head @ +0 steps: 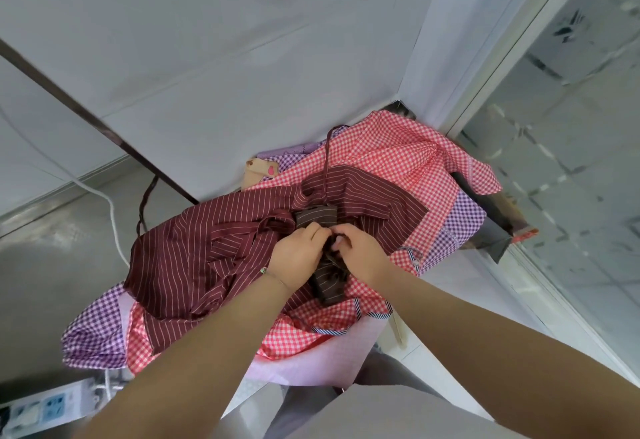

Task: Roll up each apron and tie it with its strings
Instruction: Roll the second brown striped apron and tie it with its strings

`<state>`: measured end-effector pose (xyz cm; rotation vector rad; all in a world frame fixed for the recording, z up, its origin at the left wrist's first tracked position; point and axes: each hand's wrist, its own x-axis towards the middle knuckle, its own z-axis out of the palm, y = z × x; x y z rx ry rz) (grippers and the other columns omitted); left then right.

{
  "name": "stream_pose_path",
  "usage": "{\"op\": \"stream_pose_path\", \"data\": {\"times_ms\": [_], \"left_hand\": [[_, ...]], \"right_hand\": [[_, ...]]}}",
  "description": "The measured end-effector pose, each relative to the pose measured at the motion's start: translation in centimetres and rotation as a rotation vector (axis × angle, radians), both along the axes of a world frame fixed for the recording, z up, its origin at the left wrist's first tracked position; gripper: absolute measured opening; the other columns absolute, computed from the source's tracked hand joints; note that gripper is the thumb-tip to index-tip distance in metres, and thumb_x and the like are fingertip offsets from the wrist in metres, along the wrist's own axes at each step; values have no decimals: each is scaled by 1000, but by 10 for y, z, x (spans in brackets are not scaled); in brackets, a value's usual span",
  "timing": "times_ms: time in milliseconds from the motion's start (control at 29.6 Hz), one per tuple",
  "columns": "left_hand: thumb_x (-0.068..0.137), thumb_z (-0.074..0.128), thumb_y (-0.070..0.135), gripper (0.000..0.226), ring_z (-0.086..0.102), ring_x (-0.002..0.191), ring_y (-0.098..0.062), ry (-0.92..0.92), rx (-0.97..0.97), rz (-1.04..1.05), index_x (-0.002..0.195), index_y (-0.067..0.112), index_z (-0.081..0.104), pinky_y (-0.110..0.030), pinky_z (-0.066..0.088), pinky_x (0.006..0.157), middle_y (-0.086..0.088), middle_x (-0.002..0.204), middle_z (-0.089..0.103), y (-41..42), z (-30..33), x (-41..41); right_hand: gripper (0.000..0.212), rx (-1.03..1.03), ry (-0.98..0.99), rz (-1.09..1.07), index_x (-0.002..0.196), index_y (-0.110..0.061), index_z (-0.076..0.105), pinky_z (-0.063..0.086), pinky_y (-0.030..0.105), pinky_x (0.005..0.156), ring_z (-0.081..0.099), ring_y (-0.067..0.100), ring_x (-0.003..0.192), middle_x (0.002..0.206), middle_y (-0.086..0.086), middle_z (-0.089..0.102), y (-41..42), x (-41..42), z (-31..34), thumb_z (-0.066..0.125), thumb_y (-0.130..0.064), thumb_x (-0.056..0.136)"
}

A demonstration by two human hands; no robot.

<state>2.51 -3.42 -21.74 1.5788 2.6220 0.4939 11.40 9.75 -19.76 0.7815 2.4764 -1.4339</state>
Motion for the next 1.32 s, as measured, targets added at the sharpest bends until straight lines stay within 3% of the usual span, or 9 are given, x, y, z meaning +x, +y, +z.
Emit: {"op": "stream_pose_path", "data": {"times_ms": [101, 372, 507, 642, 845, 1014, 1081, 1149, 1318], "left_hand": [[82, 41, 13, 33, 67, 68, -20, 54, 99, 52, 94, 10, 71, -26, 48, 37, -3, 94, 68, -2, -12, 4], [82, 55, 5, 19, 65, 67, -18, 44, 242, 110, 96, 10, 65, -23, 42, 38, -4, 101, 66, -6, -13, 6], [79, 67, 2, 15, 61, 59, -14, 59, 251, 150, 91, 10, 67, -22, 41, 42, -1, 99, 67, -5, -12, 9], [83, 60, 7, 11, 58, 55, -15, 73, 293, 151, 91, 11, 67, -24, 43, 41, 2, 103, 57, -1, -10, 9], [83, 63, 8, 18, 62, 67, -14, 21, 354, 130, 98, 16, 65, -25, 49, 47, 5, 105, 54, 2, 0, 10], [85, 62, 7, 23, 62, 83, -15, -39, 407, 104, 104, 19, 58, -30, 53, 55, 5, 108, 53, 10, 20, 5], [84, 61, 8, 25, 61, 84, -15, -6, 407, 76, 105, 20, 56, -32, 54, 56, 4, 109, 52, 18, 33, 4], [84, 58, 11, 24, 59, 84, -13, 7, 398, 48, 106, 20, 55, -32, 53, 54, 4, 110, 50, 23, 45, 4], [86, 56, 15, 20, 62, 81, -16, 15, 436, -25, 105, 20, 55, -32, 54, 53, 3, 109, 51, 46, 80, 6]], "right_hand": [[29, -350, -47, -213, 119, -10, 62, 49, 25, 67, 61, 19, 81, 96, 12, 65, 1, -6, 0, 43, -4, 99], [28, -277, -21, 38, 117, -19, 62, 51, 15, 57, 60, 5, 67, 84, 1, 60, 14, -18, 1, 60, -7, 92], [30, -409, -80, 96, 124, -15, 62, 53, 16, 63, 61, 6, 73, 86, -1, 61, 24, -23, 5, 53, -5, 96], [19, -511, -137, 57, 107, -14, 67, 55, 21, 60, 65, 13, 61, 82, 5, 65, 35, -28, 10, 57, -5, 94], [14, -367, -151, 292, 99, -16, 67, 55, 22, 62, 66, 14, 64, 81, 6, 69, 54, -40, 28, 62, -6, 91], [21, 135, 5, 598, 111, -21, 69, 44, 15, 66, 57, -1, 68, 78, -14, 62, 64, -45, 58, 61, -18, 91], [19, 284, 87, 672, 106, -18, 70, 46, 23, 70, 56, 5, 74, 82, -12, 60, 71, -44, 71, 61, -19, 90], [11, 307, 150, 694, 95, -16, 69, 46, 31, 70, 54, 11, 75, 82, -8, 56, 77, -41, 81, 62, -17, 87], [13, 69, 186, 467, 85, -29, 61, 44, 20, 68, 53, 2, 71, 78, -12, 59, 97, -21, 100, 64, -16, 84]]}}
